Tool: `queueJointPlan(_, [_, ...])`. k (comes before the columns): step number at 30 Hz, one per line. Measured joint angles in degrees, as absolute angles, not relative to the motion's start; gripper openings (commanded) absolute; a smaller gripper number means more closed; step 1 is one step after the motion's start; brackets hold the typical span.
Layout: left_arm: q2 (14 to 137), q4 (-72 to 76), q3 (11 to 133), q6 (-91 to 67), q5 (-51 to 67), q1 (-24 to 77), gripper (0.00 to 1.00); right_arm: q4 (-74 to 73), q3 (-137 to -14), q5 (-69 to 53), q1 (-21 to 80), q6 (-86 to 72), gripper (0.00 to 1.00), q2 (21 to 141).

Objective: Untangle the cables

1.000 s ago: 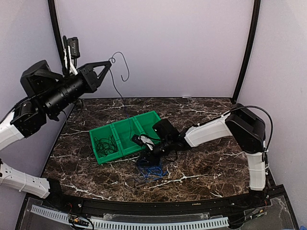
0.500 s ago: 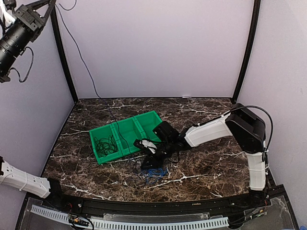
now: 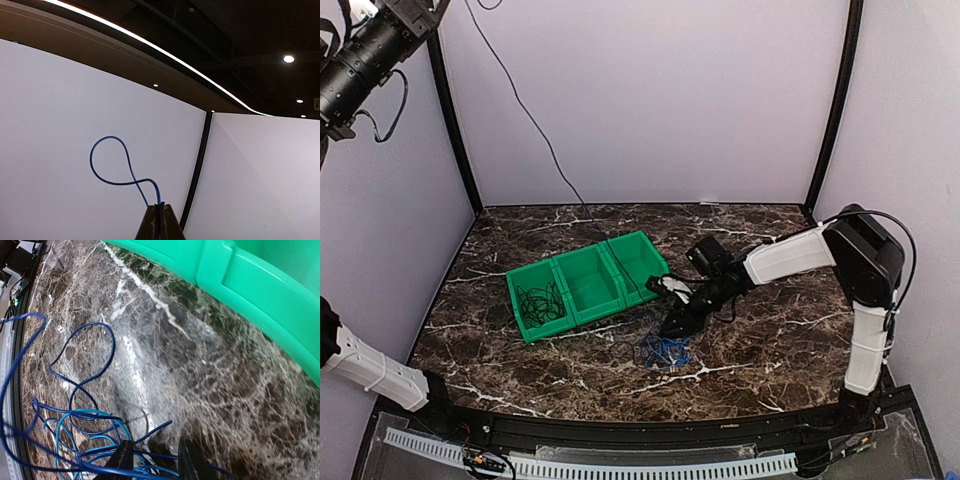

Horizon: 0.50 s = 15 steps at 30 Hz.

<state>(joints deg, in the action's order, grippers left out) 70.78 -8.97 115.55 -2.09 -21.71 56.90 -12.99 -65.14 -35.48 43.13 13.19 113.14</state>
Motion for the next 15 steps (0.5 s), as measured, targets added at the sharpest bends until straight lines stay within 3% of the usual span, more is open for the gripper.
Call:
queueJointPlan(10, [73.54,-7.94,123.92,2.9,-24.97,57.12,0.0,-16.62,-56.16,-31.14,38.0,20.01,0.56,104.31])
queueJointPlan(15, [75.72,-7.94,124.53,2.96,-25.43,57.14,0.0,-18.94,-51.53,-26.87,32.95,23.29,0.76,98.74])
